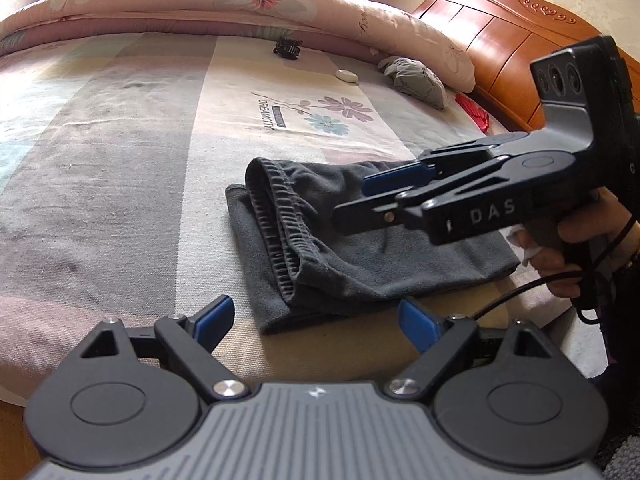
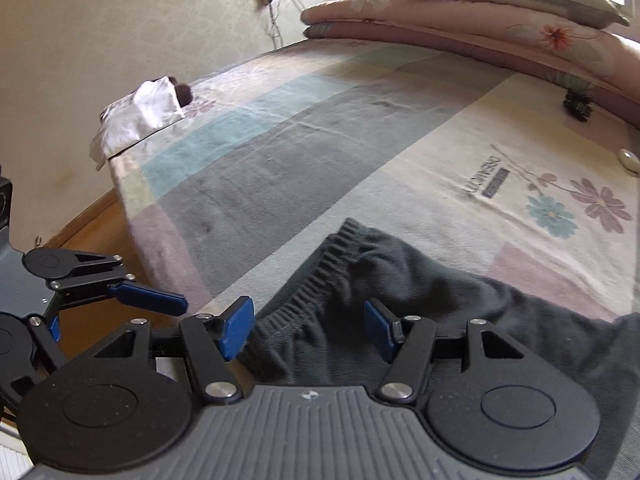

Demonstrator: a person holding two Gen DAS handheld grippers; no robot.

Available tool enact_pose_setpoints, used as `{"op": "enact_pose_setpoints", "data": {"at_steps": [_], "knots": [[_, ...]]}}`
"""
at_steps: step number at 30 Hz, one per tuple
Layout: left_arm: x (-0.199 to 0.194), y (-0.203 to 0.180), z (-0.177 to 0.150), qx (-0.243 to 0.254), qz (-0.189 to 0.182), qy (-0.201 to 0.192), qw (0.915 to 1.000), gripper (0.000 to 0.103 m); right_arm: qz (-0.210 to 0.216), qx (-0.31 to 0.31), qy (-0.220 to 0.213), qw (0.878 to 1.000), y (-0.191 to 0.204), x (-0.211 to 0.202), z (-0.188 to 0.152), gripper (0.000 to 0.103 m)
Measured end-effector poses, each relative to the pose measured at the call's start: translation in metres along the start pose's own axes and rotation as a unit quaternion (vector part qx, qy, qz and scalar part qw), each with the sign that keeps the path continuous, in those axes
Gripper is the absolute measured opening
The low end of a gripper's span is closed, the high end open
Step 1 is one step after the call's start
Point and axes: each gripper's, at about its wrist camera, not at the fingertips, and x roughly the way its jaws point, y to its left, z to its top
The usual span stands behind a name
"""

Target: Fold clothes

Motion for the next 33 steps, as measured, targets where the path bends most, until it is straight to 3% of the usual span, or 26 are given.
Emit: {"op": "enact_pose_setpoints", "data": {"at_steps": [9,14,16,19,27,33], "knots": [[0.029,0.004,0.047,-0.016,-0.04,-0.032,0.9986,0.089,-0.083,0.102,-0.019,0.991,-0.071,-0.053,-0.052,0.067],[0.07,0.031,0.064,-0.093,-0.04,-0.039,0.9941,0.089,-0.102,0.151,-0.026,0.983,-0.09,-0.07,-0.083,0.067],[0.086,0.04,0.063,-0.116,-0.026,-0.034,0.9924,0.089,-0.105,0.16,-0.026,0.981,-0.094,-0.073,-0.09,0.068],[0.098,0.048,0.054,-0.148,-0.044,-0.027,0.9876,0.089,-0.107,0.168,-0.027,0.98,-0.098,-0.077,-0.098,0.068],[0.088,0.034,0.042,-0.138,-0.065,-0.019,0.9881,0.089,-0.091,0.177,-0.03,0.98,-0.106,-0.073,-0.103,0.069],[0.108,0.047,0.047,-0.179,-0.1,-0.014,0.9787,0.095,-0.08,0.172,-0.033,0.981,-0.103,-0.073,-0.105,0.069]]}}
